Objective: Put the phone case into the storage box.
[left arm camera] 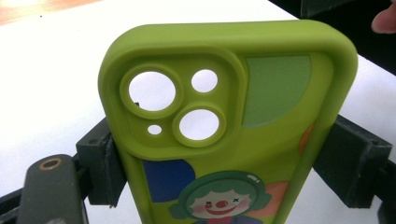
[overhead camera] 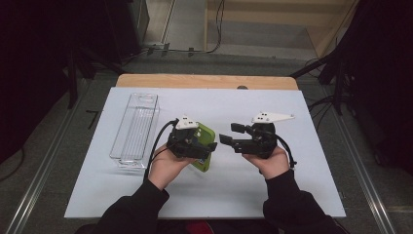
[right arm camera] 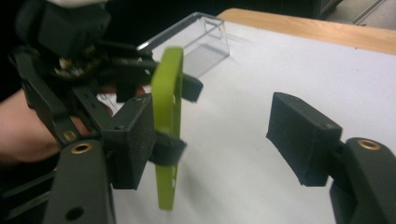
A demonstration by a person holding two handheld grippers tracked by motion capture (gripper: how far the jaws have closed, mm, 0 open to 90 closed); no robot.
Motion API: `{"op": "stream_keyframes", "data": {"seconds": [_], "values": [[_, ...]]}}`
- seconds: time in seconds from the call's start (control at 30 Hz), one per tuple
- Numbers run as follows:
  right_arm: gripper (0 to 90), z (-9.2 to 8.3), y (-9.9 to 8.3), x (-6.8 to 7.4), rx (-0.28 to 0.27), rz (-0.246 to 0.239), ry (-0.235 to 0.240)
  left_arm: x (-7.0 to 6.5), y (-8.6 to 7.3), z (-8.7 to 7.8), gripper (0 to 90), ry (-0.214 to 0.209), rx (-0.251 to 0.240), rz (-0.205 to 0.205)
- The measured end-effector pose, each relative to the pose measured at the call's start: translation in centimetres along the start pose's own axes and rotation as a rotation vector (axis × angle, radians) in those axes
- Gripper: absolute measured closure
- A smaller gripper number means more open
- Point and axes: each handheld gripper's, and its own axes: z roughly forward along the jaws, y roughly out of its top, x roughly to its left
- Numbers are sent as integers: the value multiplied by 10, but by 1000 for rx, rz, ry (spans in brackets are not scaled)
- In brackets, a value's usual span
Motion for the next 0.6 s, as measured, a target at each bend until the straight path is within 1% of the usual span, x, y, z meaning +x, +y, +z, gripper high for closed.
{"op": "stream_keyframes", "data": {"seconds": [0.1, 0.17, 0.33, 0.4, 0.5, 0.57, 0.6], "values": [[269, 0, -4, -3, 27, -9, 9, 1, 1, -1, 163, -3, 5, 1], [265, 0, -6, -5, 41, -11, 26, 2, 1, -2, 163, -3, 8, 1], [255, 0, -12, -8, 56, -2, 53, 4, 2, -4, 163, -7, 14, -3], [255, 0, -15, -9, 74, -21, 58, 4, 2, -5, 163, -9, 16, -3], [255, 0, -19, -8, 109, -43, 47, 5, 3, -6, 163, -16, 15, -4], [255, 0, -23, -9, 112, -54, 44, 5, 3, -7, 163, -19, 20, 1], [255, 0, -25, -10, 113, -53, 54, 5, 4, -7, 163, -19, 23, 1]]}}
